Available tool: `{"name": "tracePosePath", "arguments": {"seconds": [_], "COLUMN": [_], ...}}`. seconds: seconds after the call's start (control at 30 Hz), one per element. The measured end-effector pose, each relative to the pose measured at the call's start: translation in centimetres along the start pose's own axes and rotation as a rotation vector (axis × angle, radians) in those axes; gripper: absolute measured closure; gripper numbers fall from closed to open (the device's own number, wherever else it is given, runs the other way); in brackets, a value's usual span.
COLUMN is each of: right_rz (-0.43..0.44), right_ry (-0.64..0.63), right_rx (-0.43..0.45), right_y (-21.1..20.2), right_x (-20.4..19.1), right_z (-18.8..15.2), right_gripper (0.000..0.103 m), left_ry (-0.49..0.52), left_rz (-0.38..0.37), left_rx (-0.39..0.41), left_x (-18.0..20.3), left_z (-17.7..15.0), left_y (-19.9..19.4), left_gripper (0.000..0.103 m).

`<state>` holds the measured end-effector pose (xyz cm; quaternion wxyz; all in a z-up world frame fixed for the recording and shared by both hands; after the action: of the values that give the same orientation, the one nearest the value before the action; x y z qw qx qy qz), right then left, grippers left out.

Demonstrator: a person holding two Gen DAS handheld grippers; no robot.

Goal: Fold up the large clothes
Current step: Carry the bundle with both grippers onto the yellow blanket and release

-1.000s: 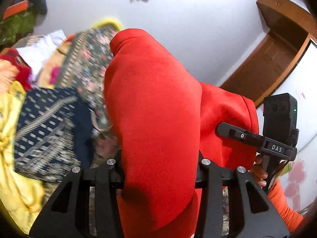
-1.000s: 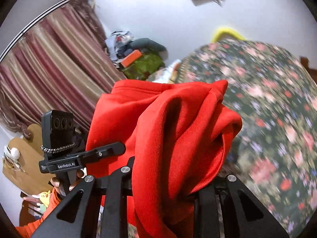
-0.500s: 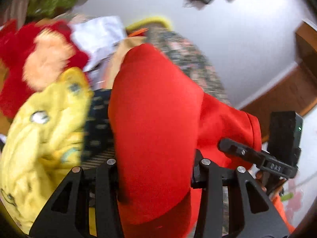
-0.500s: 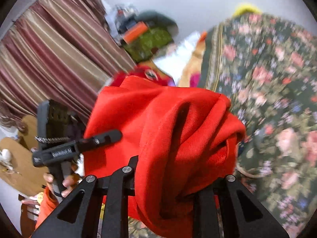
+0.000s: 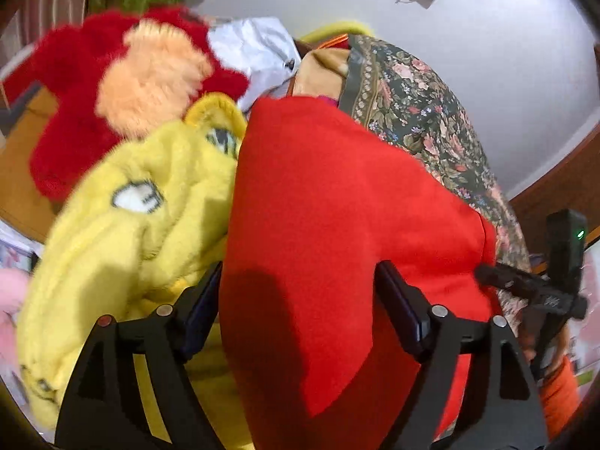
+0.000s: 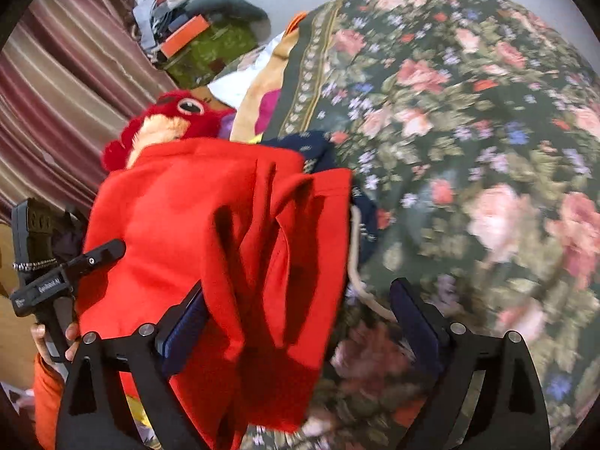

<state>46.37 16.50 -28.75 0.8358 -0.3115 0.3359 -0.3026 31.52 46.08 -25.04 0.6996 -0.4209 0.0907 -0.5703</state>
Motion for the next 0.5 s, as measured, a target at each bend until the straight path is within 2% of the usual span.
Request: {"name": "tracePosePath", "arguments": {"seconds": [0.1, 0.17, 0.27, 0.37, 0.43, 0.5], "right_rz": [0.033, 0.066, 0.096, 0.093, 0.038, -0.015], "right_ry": [-0.016, -0.026, -0.067, -0.125, -0.175, -0.202], "right_rx": [0.057, 0.079, 0.077, 0.038, -0.008, -0.049], "right_y": [-2.8, -3.6, -3.5, -1.7, 0.2, 1.3], "right_x": [-1.2, -2.5, -4.9, -6.7, -7.0, -6.3], "right_z": [0.2, 0.3, -0.9, -2.6, -4.3, -5.4], "right_gripper": [0.01, 0.01, 0.01, 0.01, 0.01, 0.01], "left_ry": [0.122, 0.18, 0.214, 0.266, 0.309, 0.293], "left_rz": [0.05, 0.053, 0.036, 0.059, 0.142, 0.175], "left_rx": [0.068, 0.104, 0.136, 0.085, 0.006, -0.042], "left_x": [2.2, 3.5, 5.0, 5.9, 5.7, 4.8], "left_z": [0.0, -0.1, -0.8, -2.3, -3.9, -5.1], "left_y": [-2.7, -4.4, -6.0, -5.0, -3.0, -1.6], "left_gripper": [0.021, 0.012, 0.0, 0.0, 0.0, 0.0]}}
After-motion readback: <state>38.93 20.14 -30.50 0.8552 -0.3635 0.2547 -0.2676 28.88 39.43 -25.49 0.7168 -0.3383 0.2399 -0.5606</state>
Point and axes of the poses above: each gripper's, at about its wrist camera, not at the fingertips, and y roughly the way its jaws point, x to its right, z to its top, the point moved 1 cm from there along y, roughly the way its jaws point, and after that the axes turned 10 degrees about x, right-handed, at the moved point
